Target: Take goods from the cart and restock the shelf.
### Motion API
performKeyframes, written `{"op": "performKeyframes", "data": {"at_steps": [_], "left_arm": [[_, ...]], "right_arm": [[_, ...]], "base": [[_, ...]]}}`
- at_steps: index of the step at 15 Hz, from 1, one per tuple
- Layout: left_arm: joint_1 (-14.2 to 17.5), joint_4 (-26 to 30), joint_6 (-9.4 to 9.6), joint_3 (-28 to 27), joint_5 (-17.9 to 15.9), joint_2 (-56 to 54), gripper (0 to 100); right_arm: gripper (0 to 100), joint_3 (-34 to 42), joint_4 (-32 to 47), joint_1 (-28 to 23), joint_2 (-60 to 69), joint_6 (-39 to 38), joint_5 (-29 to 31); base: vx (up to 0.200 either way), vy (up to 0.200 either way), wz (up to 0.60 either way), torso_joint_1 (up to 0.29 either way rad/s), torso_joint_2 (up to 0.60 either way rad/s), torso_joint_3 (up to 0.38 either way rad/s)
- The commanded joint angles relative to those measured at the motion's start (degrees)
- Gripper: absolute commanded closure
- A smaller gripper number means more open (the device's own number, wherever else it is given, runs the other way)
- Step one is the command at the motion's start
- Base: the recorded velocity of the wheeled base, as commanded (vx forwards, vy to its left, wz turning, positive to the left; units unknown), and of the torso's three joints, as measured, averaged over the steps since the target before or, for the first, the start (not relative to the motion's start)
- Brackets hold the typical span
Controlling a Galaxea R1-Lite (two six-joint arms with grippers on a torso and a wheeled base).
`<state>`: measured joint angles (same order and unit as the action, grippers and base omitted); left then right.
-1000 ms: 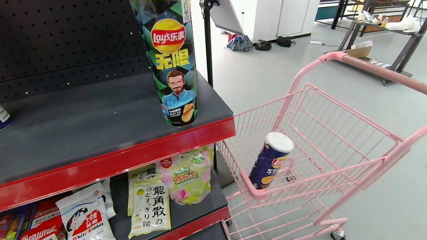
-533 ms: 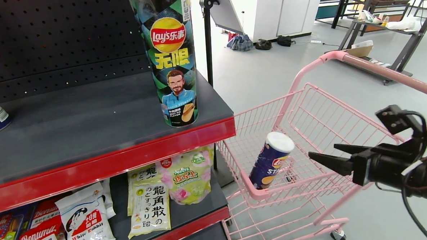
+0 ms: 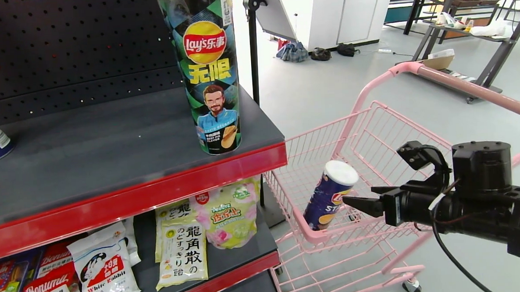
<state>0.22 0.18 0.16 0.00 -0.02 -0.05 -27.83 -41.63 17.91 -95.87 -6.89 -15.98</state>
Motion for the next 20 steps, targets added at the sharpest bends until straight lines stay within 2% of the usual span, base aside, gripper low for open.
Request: {"op": "performKeyframes", "data": {"at_steps": [1,4,10,15,17,18,20], "left_arm": [[0.0,0.0,0.02,0.0,0.0,0.0,0],[0.0,0.0,0.02,0.0,-0.1,0.0,0],[0.0,0.0,0.02,0.0,0.0,0.0,0],[0.0,0.0,0.02,0.0,0.0,0.0,0],[0.0,0.0,0.02,0.0,0.0,0.0,0],[0.0,0.0,0.02,0.0,-0.1,0.0,0],[0.0,0.0,0.11,0.0,0.0,0.0,0]], "right_arm": [[0,-0.8,-2.3,1.3,-4.5,-0.6,-0.1],[0,-2.0,-7.9,1.8,-10.6,-1.5,0.0],[0,-8.6,-8.3,2.1,-15.7,-2.4,0.0],[0,-9.3,-8.6,2.5,-18.0,-2.7,0.0],[0,-9.4,-11.0,2.8,-18.7,-3.7,0.1],[100,-9.8,-11.7,3.1,-19.2,-4.7,0.1],[100,-9.3,-11.8,3.7,-19.4,-5.4,0.1]], "base": [[0.000,0.000,0.00,0.000,0.00,0.000],[0.000,0.000,0.00,0.000,0.00,0.000],[0.000,0.000,0.00,0.000,0.00,0.000],[0.000,0.000,0.00,0.000,0.00,0.000],[0.000,0.000,0.00,0.000,0.00,0.000],[0.000,0.000,0.00,0.000,0.00,0.000],[0.000,0.000,0.00,0.000,0.00,0.000]]}}
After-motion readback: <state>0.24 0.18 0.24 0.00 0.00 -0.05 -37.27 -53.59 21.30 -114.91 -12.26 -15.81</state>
